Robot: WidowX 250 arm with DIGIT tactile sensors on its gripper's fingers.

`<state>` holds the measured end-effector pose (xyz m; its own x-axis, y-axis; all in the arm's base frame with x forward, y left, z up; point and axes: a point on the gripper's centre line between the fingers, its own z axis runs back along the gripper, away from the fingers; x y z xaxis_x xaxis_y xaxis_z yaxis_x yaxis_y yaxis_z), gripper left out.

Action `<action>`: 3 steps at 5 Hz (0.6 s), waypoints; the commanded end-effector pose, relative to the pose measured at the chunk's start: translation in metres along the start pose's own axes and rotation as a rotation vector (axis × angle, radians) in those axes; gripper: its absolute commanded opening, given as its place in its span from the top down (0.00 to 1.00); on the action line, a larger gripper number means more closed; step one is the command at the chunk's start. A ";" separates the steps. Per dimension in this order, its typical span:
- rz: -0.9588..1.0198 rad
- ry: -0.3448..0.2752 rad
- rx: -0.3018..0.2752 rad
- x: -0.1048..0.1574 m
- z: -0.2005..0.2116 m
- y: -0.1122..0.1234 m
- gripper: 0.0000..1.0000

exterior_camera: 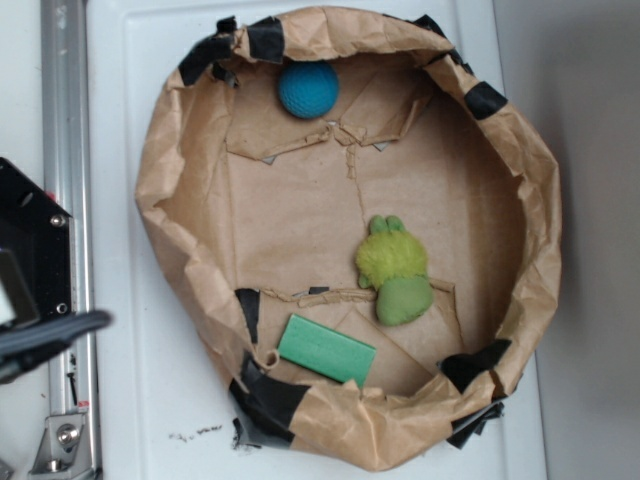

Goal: Grab the blue ball.

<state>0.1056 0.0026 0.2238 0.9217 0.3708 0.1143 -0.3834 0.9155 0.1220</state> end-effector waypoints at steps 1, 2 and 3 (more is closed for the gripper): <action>0.004 -0.013 0.007 0.003 0.004 0.000 0.00; 0.004 -0.013 0.007 0.003 0.004 0.000 0.00; -0.051 0.093 0.043 0.059 -0.026 0.008 0.00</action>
<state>0.1576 0.0290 0.1945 0.9527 0.3034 -0.0178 -0.2955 0.9382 0.1803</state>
